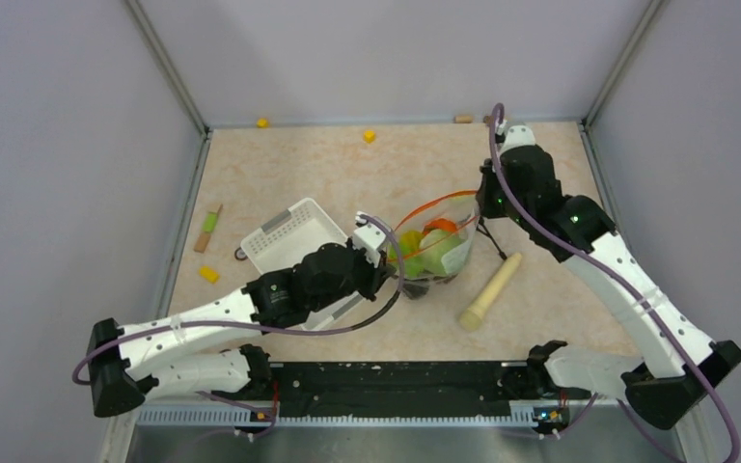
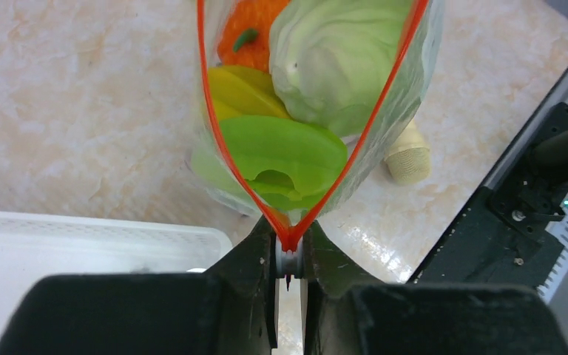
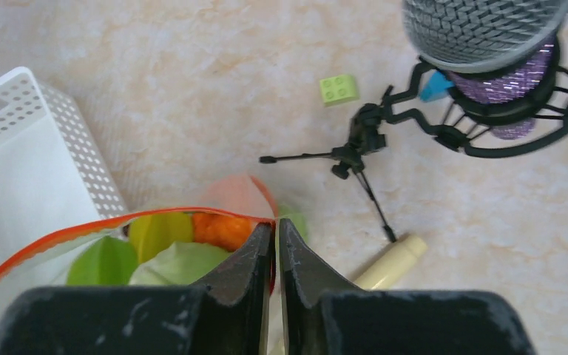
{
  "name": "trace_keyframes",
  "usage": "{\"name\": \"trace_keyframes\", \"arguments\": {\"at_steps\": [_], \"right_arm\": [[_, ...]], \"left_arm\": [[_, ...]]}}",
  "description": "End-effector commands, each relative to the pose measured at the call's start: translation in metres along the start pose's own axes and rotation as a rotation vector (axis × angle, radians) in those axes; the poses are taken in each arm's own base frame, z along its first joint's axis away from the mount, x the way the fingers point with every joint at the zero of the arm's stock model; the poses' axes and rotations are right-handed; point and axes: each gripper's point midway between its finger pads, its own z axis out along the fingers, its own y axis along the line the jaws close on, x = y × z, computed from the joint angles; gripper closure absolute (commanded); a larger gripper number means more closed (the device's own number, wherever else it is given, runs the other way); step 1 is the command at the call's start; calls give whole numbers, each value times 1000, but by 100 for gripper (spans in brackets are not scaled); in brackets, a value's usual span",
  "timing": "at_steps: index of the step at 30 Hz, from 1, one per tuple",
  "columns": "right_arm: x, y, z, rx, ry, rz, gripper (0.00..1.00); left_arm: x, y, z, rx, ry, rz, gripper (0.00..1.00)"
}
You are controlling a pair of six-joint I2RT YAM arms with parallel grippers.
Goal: Place the food in the zip-top bag and seal the zipper
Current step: Zip the zipper food storage bag at the center of the board.
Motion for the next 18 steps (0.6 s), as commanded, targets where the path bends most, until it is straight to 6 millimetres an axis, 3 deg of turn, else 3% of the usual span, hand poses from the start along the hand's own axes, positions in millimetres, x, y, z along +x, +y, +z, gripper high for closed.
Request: {"name": "trace_keyframes", "arguments": {"at_steps": [1, 4, 10, 13, 18], "right_arm": [[-34, -39, -31, 139, -205, -77, 92], [-28, -35, -35, 89, -213, -120, 87], [-8, -15, -23, -46, -156, -244, 54], [-13, 17, -24, -238, -194, -393, 46], [-15, 82, -51, -659, -323, -742, 32]], "left_arm": [[-48, -27, -22, 147, -123, 19, 100], [-46, -36, -23, 200, -102, 20, 100], [-22, -34, -19, 171, 24, -29, 100], [-17, -33, -23, 166, 47, -51, 100], [-19, -32, -36, 176, 35, -65, 100]]}}
